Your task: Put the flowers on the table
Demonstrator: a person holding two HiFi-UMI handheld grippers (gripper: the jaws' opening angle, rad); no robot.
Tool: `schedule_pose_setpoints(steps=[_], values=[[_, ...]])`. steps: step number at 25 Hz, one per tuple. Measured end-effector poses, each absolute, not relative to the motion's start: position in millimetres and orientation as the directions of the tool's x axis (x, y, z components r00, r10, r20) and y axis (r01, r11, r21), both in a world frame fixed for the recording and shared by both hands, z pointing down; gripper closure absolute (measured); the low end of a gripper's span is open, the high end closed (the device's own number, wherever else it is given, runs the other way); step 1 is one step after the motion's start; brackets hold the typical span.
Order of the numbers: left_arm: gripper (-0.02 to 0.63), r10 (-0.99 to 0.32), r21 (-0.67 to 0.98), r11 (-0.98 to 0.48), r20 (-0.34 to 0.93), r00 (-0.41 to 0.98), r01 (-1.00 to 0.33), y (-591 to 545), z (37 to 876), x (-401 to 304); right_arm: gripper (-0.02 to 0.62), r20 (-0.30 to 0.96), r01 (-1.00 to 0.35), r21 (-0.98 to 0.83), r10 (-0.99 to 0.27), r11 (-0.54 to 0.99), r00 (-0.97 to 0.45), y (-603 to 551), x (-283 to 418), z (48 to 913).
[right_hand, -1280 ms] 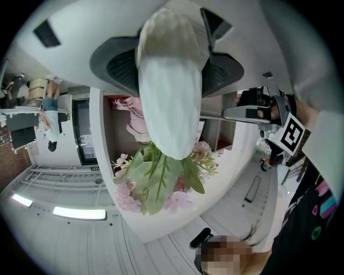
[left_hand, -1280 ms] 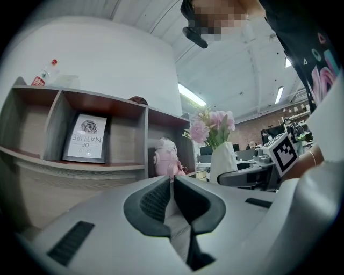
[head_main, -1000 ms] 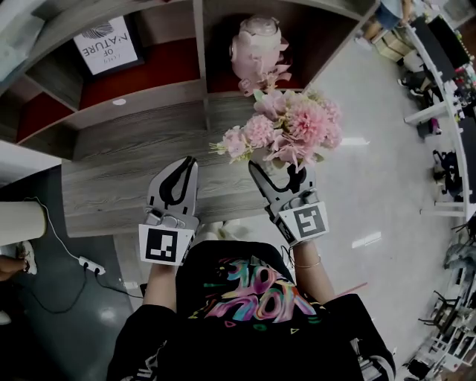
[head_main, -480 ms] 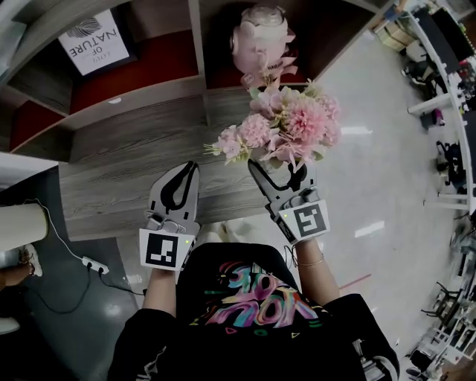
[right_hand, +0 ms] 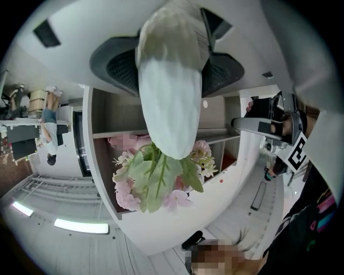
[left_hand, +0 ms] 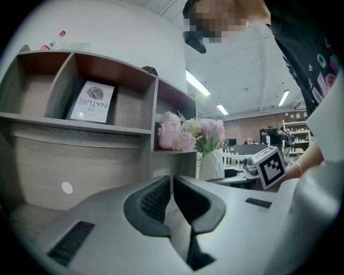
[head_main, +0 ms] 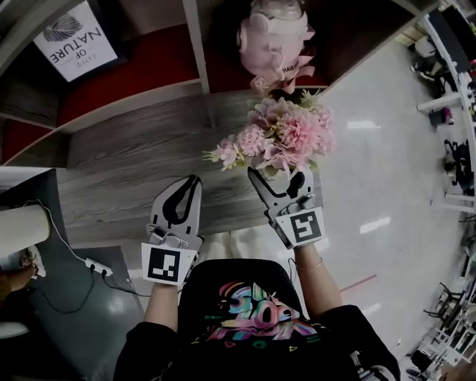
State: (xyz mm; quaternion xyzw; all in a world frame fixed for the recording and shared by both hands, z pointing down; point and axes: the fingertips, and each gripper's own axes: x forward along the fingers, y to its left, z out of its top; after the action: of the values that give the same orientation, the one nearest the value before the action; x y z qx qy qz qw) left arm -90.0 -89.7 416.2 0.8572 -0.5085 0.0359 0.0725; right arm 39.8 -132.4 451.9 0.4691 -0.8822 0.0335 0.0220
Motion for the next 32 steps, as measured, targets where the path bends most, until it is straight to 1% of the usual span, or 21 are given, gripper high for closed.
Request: schedule_pose_setpoints(steps=[9,17,32], values=[[0.569,-0.859,0.098,-0.470,0.177,0.480,-0.877,-93.0,451.5,-88.8,0.232,0.095,-0.841,-0.032,-0.836,0.539,-0.540,-135.7,43.0,497.7],[0.569,-0.850,0.111,-0.479,0.187,0.492,-0.871,-94.3,470.6,-80.6,0.231,0.126,-0.855,-0.040,-0.846,0.517,-0.518,-136.3,48.8,533.5],[0.569,-0.844,0.131,-0.489,0.180,0.505,-0.863,-88.0,472.9,-69.3,0.230,0.082,-0.865,-0.051,-0.861,0.499,-0.502,-132.8,53.9,541.0]])
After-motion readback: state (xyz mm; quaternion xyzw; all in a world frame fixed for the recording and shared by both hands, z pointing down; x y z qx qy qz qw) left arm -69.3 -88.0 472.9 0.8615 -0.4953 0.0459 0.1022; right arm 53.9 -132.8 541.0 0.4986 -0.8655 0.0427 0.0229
